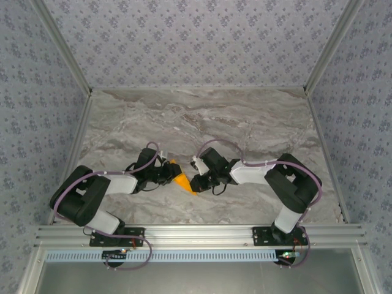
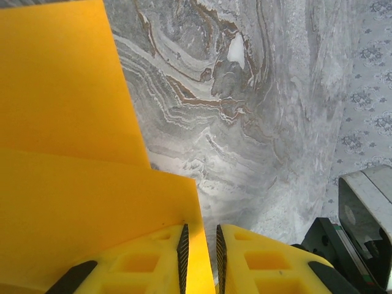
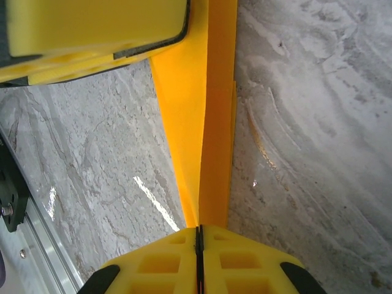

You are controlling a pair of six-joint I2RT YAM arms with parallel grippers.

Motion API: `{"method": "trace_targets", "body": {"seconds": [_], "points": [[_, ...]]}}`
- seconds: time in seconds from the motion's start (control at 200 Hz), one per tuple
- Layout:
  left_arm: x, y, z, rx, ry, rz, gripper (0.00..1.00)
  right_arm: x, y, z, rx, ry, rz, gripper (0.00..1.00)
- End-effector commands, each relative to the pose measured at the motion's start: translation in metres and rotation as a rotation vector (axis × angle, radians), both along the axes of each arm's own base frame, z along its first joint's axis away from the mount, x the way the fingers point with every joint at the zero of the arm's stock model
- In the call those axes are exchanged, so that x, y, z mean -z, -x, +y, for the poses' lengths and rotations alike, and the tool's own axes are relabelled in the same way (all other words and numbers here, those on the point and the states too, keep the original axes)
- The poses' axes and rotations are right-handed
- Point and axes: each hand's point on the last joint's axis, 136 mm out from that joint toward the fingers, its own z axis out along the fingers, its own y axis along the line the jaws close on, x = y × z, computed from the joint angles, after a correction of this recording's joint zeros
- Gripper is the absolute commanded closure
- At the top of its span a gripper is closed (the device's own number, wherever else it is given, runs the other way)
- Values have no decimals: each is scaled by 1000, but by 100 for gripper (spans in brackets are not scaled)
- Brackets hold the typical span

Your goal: Fold a paper plane with a square sheet of paper (pick it up from the middle)

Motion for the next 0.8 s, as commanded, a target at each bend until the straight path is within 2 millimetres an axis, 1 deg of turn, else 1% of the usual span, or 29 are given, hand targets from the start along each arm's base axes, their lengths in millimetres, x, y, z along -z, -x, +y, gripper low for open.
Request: {"method": "trace_targets", "body": {"seconds": [0.0,0.245,0.35,0.51,0.56,0.705,0.794], "points": [[4,8,-1,31,-4,0,78,8,5,-3,-11,9,39,89],[7,10,1,28,-10,10,78,15,7,-1,-19,11,58,90],[7,10,1,28,-13,11,78,10,4,1,-18,1,45,89],[9,11,2,28,-18,14,78,-6,2,1,-17,-15,9,85],[10,12,3,26,-20,16,78,-8,2,0,-18,-12,2,85],[11,13,3,26,-24,17,78,-6,5,-3,-25,0,7,84],[12,12,4,25,-26,17,78,-1,8,-2,-33,9,17,84]]}}
